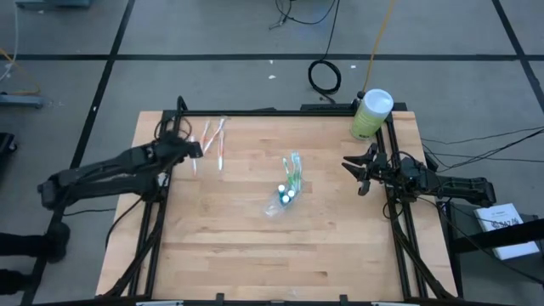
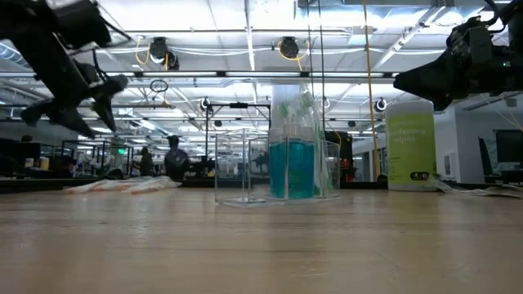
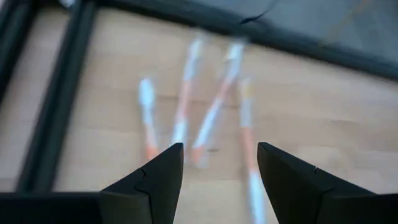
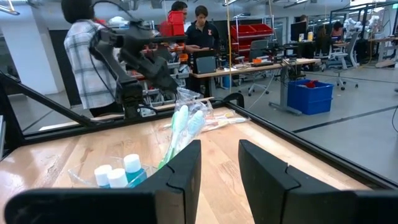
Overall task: Pick & Place toothbrushing station
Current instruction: Put the orange toothbrush into the transparent organizer
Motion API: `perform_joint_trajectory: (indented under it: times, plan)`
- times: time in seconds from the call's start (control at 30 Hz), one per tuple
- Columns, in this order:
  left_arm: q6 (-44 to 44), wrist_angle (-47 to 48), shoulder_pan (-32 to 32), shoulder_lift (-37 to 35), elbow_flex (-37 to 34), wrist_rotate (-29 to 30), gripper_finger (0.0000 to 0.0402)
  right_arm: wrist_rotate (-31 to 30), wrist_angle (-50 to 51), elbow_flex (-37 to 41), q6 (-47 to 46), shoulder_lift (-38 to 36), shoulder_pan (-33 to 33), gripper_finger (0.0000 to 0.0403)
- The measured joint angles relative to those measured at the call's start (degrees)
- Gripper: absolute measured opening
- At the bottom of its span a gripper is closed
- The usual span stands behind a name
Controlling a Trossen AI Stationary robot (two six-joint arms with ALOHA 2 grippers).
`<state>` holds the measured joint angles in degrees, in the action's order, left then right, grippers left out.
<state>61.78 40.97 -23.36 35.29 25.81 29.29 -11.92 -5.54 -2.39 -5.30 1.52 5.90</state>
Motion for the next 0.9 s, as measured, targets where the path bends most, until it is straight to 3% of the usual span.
perform_joint_trajectory:
  times: [0.2, 0.43, 0.67, 0.9]
  plan:
    - [-7.12, -1.88, -13.38, 11.35, 1.38, -7.83, 0.0214, 0.00, 0.00, 0.00, 0.00, 0.00, 0.01, 0.0098]
    - [-15.96, -12.49, -26.10, 19.49, 1.42, -17.58, 0.0214, 0.00, 0.00, -0.01, 0.00, 0.00, 0.00, 0.0098]
    - [-19.49, -15.00, -31.08, 27.18, 1.43, -17.69, 0.0214, 0.00, 0.00, -0.02, 0.00, 0.00, 0.00, 0.0098]
    - [-19.46, -15.37, -31.89, 31.78, 1.43, -16.82, 0.0214, 0.00, 0.00, -0.02, 0.00, 0.00, 0.01, 0.0098]
